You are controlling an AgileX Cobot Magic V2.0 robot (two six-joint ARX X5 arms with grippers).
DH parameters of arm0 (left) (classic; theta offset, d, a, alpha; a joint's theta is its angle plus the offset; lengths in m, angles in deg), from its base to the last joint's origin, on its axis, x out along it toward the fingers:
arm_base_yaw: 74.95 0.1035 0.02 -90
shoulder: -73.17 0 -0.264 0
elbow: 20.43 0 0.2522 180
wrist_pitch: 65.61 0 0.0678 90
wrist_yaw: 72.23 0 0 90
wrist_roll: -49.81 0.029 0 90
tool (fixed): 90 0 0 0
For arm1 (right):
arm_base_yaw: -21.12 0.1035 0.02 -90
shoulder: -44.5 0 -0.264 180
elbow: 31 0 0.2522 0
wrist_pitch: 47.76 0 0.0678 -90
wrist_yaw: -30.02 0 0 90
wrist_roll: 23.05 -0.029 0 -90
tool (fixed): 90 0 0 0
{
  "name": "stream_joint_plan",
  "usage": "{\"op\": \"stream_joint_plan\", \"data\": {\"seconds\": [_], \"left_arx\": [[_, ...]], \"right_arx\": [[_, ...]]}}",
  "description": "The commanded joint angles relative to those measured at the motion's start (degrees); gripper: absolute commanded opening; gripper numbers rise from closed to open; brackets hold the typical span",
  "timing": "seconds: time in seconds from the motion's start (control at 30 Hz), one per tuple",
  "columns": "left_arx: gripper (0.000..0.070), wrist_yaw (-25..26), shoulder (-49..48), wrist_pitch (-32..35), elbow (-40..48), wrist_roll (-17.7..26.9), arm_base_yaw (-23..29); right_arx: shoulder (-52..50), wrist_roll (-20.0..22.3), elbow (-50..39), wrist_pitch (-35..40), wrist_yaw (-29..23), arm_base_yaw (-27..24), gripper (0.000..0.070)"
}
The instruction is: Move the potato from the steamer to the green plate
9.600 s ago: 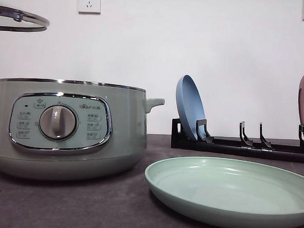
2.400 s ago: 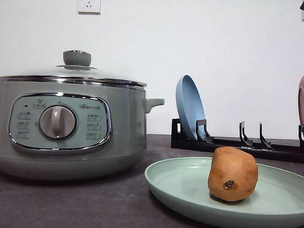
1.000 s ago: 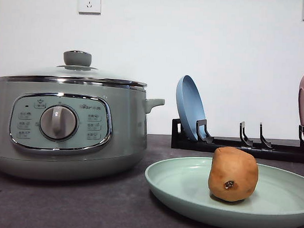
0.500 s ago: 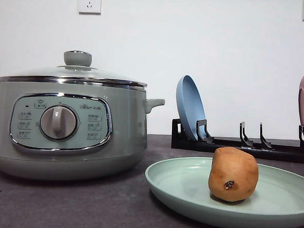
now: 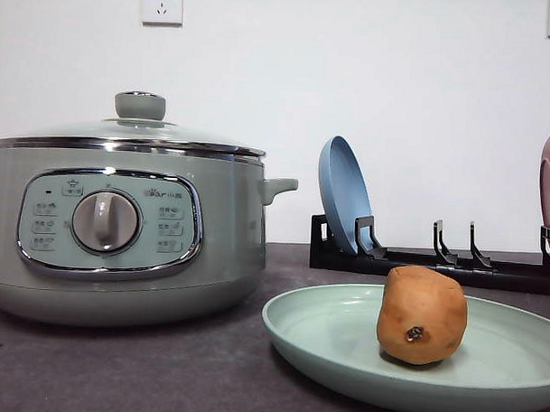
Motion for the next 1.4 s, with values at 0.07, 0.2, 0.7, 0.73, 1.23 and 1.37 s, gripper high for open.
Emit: {"op": "stream_joint_plan", "data": {"seconds": [0.07,0.2,0.7,0.73,1.23,1.37], "left_arx": [[0.0003,-0.4,-4.1,0.9,7.4,0.5,0.7],[0.0003,-0.4,-8.5,1.4,14.4,0.5,1.0],[0.0003,-1.3,-19.1,0.9,30.7,0.5,1.0],[0.0003,-1.3,-19.4,0.9,31.3,0.5,1.0],[0.0003,-1.3,-22.8,-3.4,36.2,0.3,0.9],[0.0003,-1.3,-22.8,-3.3,36.2,-0.4,0.9]], "right_arx": [[0.4,0.0,1.0,0.6,0.2,0.3,0.0000],[0.4,0.0,1.0,0.6,0.2,0.3,0.0000],[0.4,0.0,1.0,0.6,0.2,0.3,0.0000],[0.4,0.0,1.0,0.6,0.2,0.3,0.0000],[0.4,0.0,1.0,0.8,0.2,0.3,0.0000],[0.4,0.0,1.0,1.0,0.2,0.3,0.0000]]}}
